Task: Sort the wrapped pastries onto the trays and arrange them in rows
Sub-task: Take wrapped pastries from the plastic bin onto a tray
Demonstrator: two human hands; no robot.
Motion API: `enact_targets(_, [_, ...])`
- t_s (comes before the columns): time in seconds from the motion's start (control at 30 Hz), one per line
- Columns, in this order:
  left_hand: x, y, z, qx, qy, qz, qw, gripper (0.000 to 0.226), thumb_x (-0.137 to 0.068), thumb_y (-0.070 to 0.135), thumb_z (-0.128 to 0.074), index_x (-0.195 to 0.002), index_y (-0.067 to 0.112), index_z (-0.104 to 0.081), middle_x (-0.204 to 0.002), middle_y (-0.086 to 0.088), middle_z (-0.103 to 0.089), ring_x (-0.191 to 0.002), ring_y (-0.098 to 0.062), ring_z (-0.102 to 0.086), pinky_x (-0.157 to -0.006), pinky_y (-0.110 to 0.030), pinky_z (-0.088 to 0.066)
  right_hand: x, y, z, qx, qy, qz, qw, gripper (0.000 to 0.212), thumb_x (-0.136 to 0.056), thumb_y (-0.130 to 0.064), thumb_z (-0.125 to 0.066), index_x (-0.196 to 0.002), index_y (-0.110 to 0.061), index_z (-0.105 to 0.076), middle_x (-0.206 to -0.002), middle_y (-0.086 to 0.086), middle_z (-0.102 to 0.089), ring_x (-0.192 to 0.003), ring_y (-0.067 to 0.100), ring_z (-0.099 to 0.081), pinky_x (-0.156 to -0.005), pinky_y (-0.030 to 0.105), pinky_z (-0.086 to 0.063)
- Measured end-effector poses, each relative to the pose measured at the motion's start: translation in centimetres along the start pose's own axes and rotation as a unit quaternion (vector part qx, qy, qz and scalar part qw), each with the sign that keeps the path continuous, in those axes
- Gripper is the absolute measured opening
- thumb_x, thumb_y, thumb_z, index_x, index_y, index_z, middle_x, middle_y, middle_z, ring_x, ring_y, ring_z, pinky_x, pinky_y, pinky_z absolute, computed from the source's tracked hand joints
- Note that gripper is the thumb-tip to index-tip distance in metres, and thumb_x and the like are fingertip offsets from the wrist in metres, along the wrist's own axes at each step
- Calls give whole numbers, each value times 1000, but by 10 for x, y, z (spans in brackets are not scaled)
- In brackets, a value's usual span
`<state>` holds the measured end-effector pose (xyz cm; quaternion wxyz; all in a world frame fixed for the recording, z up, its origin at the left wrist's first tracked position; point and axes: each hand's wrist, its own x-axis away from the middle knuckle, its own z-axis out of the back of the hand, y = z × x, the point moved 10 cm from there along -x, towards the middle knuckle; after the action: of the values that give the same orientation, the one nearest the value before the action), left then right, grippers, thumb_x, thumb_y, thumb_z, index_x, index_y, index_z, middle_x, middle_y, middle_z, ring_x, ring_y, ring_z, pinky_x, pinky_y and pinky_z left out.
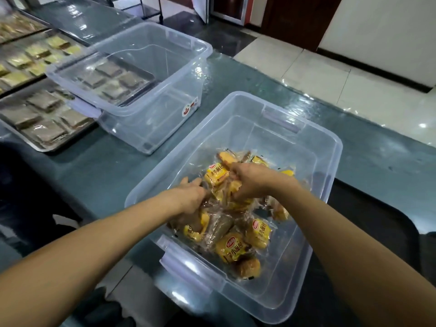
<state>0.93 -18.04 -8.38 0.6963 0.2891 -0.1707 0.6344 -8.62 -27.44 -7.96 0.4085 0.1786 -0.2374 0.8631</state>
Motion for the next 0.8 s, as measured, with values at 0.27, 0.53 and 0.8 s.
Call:
enact_targets(0.27, [2,-25,-9,17,-48,-6,999,73,-63,27,-89,-129,31,-55,-151,-6,-30,-138,-32,-38,-106,-45,-46,-6,-10,-30,60,-87,-4,994,77,-75,-30,-86,-141,-22,-48,-129,1,-57,-112,20,-55,-87,28,-51])
enact_targets(0.53, [-8,-19,-17,47,-45,-17,998,45,-65,31,-87,-99,30,-58,-139,-4,-39,-122,-28,-46,-92,-40,-52,-32,-5,69,2,130,-17,991,90,-71,-54,-82,-147,-34,-37,-140,6,-55,-128,30,-52,-109,49,-37])
enact_targets(0.8, [3,-24,0,28,19,-39,999,51,-65,36,-83,-98,36,-44,-156,1,-22,-130,-30,-41,-101,-46,-49,-84,-31,-45,203,-28,-13,979,101,-68,-52,-88,-151,-42,-30,-167,10,-10,-148,46,-21,-107,73,-35])
